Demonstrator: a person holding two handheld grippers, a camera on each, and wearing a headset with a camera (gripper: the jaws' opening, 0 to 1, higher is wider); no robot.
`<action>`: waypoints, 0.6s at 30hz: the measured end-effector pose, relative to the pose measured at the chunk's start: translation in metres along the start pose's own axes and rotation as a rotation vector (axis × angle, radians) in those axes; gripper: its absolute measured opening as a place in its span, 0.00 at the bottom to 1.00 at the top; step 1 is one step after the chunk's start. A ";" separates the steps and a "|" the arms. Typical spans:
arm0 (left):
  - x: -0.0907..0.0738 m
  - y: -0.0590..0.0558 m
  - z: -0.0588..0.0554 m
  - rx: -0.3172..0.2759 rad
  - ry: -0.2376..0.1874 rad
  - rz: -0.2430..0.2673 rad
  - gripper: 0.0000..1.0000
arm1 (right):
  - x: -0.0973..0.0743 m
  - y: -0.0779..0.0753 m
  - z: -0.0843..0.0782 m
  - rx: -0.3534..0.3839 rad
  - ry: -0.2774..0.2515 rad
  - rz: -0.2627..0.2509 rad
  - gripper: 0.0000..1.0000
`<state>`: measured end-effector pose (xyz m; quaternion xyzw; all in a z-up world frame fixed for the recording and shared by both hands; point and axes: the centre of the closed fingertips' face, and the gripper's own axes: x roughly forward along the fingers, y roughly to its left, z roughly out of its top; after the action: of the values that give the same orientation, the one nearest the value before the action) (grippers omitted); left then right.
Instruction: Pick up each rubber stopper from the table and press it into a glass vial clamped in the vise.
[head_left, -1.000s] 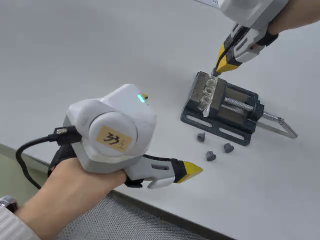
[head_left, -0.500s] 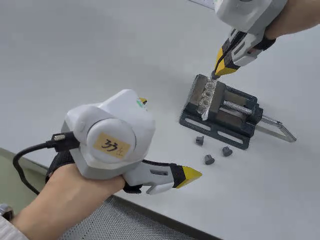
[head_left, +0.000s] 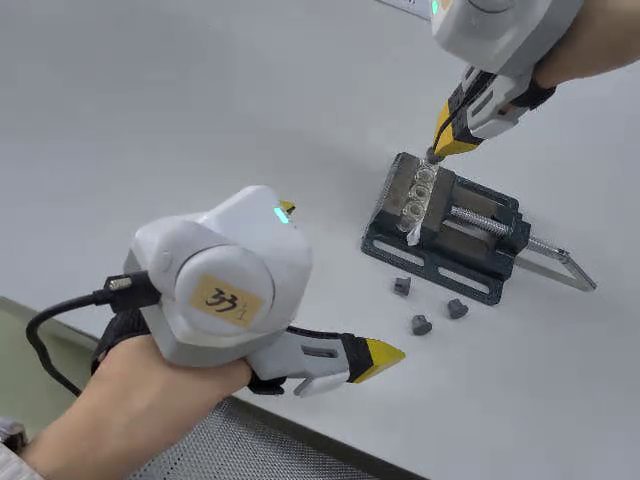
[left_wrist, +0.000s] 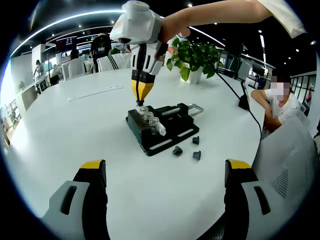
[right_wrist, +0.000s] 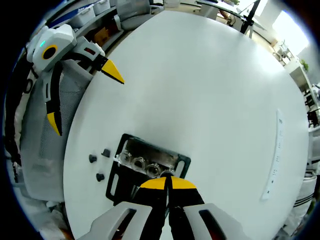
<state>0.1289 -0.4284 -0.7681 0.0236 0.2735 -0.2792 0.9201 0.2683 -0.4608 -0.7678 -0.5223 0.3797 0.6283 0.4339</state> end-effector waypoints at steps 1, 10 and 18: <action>0.000 0.000 0.000 -0.001 0.000 0.000 0.98 | 0.001 0.000 0.001 0.011 -0.007 -0.002 0.00; 0.001 0.002 -0.001 -0.002 0.003 0.003 0.98 | 0.002 0.000 0.001 0.036 -0.048 -0.024 0.00; 0.001 0.002 0.000 -0.003 0.001 0.006 0.98 | 0.001 0.000 0.000 0.029 -0.042 -0.044 0.00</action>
<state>0.1308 -0.4270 -0.7692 0.0230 0.2745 -0.2758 0.9209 0.2687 -0.4606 -0.7689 -0.5107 0.3682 0.6239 0.4630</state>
